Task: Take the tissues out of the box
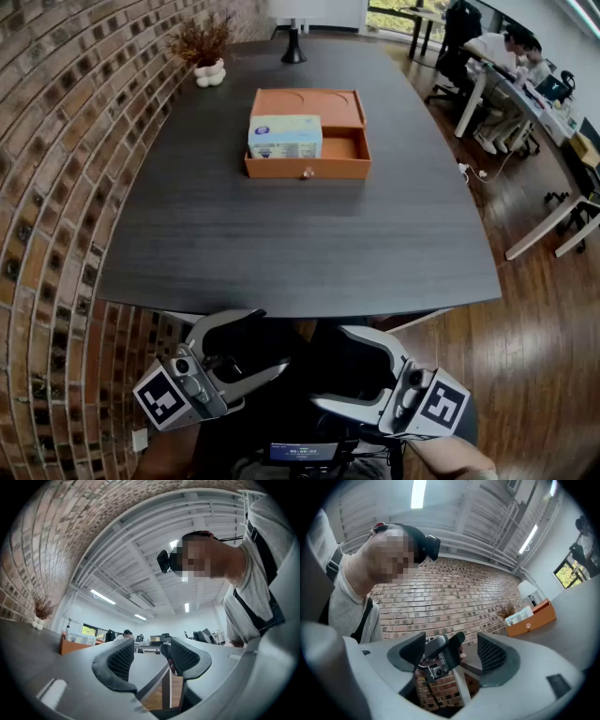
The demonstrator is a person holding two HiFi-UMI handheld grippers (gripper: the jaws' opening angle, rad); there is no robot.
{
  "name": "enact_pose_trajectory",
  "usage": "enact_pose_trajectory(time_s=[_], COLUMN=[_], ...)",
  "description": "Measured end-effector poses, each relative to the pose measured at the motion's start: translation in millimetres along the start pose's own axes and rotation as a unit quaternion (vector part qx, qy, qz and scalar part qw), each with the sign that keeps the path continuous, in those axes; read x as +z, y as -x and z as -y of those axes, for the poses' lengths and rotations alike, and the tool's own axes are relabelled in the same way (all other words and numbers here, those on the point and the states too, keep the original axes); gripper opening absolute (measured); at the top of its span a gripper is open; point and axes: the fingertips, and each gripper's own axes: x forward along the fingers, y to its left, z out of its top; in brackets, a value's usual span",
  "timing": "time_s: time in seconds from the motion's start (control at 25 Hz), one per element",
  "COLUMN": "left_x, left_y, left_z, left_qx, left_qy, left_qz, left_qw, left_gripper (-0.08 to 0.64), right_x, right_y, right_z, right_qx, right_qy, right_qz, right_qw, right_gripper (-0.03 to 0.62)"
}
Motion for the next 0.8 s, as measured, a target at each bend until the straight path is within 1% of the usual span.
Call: enact_pose_trajectory(time_s=[0.12,0.24,0.32,0.4,0.44,0.48,0.52,0.56,0.64,0.72,0.8], left_x=[7,15,19,21,20,19,19,19,20,15,5], left_y=[-14,-29,-41,-52,-58,-64,-71,-80,-98,-113,-125], left_z=[-7,-24,-43,-67,-81,-96,-111,-125,-154,-186,-220], left_qx=[-0.019,-0.028,-0.031,-0.03,-0.026,-0.018,-0.011,-0.007,-0.011,-0.021,-0.02], left_qy=[-0.048,-0.106,-0.154,-0.195,-0.203,-0.2,-0.192,-0.188,-0.2,-0.224,-0.237], left_qz=[-0.028,-0.059,-0.092,-0.132,-0.155,-0.177,-0.194,-0.204,-0.216,-0.237,-0.273], left_qw=[0.9983,0.9922,0.9833,0.9713,0.9664,0.9635,0.962,0.9608,0.9558,0.9449,0.9321], left_gripper=[0.261,0.267,0.282,0.284,0.284,0.285,0.304,0.305,0.328,0.333,0.359], right_x=[-8,-6,-4,-4,-3,-3,-3,-3,-3,-2,-1], right_y=[8,12,14,14,13,13,13,13,14,15,16], right_z=[2,7,10,12,12,11,11,11,13,15,17], right_qx=[-0.002,-0.004,-0.006,-0.006,-0.006,-0.006,-0.005,-0.004,-0.003,-0.005,-0.007], right_qy=[-0.025,-0.045,-0.057,-0.062,-0.063,-0.064,-0.064,-0.066,-0.069,-0.074,-0.077], right_qz=[-0.021,-0.014,-0.007,-0.003,-0.002,-0.001,-0.001,-0.001,-0.001,0.002,0.005], right_qw=[0.999,0.999,0.998,0.998,0.998,0.998,0.998,0.998,0.998,0.997,0.997], right_gripper=[0.359,0.359,0.359,0.359,0.359,0.359,0.359,0.359,0.359,0.357,0.357])
